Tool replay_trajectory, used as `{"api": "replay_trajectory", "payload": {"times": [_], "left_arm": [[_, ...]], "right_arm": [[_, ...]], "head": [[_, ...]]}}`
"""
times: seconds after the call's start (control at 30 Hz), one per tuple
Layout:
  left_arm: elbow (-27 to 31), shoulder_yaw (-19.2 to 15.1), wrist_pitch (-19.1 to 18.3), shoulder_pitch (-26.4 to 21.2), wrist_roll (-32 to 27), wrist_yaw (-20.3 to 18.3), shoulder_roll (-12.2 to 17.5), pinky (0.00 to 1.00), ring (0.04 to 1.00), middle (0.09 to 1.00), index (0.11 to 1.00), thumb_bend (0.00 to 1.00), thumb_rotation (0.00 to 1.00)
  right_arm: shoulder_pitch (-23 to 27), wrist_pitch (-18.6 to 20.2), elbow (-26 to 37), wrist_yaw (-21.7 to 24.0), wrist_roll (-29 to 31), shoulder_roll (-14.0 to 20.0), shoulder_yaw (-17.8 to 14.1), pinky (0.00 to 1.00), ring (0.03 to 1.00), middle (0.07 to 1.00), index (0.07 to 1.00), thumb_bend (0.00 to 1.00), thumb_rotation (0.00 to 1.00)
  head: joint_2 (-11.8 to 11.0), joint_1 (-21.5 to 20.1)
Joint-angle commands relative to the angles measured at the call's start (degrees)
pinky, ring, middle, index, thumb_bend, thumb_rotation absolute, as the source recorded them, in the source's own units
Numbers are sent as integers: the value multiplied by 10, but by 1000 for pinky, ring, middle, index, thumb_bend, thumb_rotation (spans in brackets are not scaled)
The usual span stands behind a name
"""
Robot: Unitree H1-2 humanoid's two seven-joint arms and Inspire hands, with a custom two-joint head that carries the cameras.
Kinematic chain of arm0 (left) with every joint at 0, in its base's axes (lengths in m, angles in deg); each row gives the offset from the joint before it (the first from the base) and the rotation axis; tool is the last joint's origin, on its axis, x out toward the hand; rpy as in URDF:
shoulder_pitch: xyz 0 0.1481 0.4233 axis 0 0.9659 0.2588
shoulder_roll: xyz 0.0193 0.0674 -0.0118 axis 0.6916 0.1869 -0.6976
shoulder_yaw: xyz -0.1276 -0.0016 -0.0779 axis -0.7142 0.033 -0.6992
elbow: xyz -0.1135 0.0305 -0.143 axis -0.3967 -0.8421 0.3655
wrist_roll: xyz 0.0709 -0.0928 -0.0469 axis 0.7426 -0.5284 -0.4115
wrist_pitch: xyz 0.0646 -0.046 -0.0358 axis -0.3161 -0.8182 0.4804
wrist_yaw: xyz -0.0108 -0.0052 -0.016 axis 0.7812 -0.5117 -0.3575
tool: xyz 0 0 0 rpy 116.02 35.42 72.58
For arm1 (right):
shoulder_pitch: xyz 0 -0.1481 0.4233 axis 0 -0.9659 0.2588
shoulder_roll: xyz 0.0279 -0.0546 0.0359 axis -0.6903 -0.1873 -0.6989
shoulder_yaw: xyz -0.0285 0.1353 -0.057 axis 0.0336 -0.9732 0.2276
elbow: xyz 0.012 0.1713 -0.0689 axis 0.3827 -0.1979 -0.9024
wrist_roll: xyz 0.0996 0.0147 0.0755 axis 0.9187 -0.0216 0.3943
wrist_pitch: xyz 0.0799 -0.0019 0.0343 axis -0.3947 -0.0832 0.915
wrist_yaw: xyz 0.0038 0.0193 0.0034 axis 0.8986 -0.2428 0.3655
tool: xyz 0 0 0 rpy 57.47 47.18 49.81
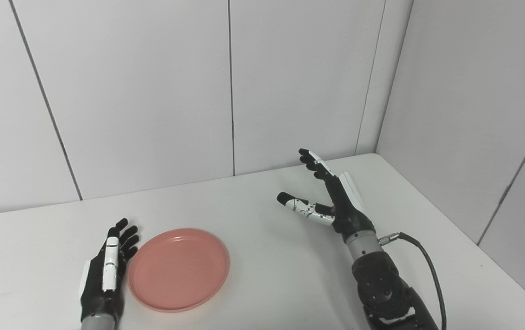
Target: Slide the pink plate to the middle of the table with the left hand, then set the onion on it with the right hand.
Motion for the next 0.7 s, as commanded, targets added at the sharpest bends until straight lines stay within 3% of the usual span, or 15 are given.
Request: {"api": "replay_trajectory", "payload": {"times": [0.0,0.47,0.67], "left_arm": [[-9,-6,3,-15,-5,2,7,887,870,859,860,543,1000],[-31,-16,17,-21,-10,1,6,899,868,856,850,556,1000],[-26,-19,9,-19,-15,-4,8,904,871,860,854,563,1000]], "right_arm": [[31,13,9,0,-16,17,-8,820,880,890,919,823,588],[61,49,-53,0,-41,59,-22,786,900,910,927,828,529],[77,69,-87,8,-67,83,-11,790,891,907,922,849,505]], "head": [[-1,-1],[-8,-7],[-9,-22]]}}
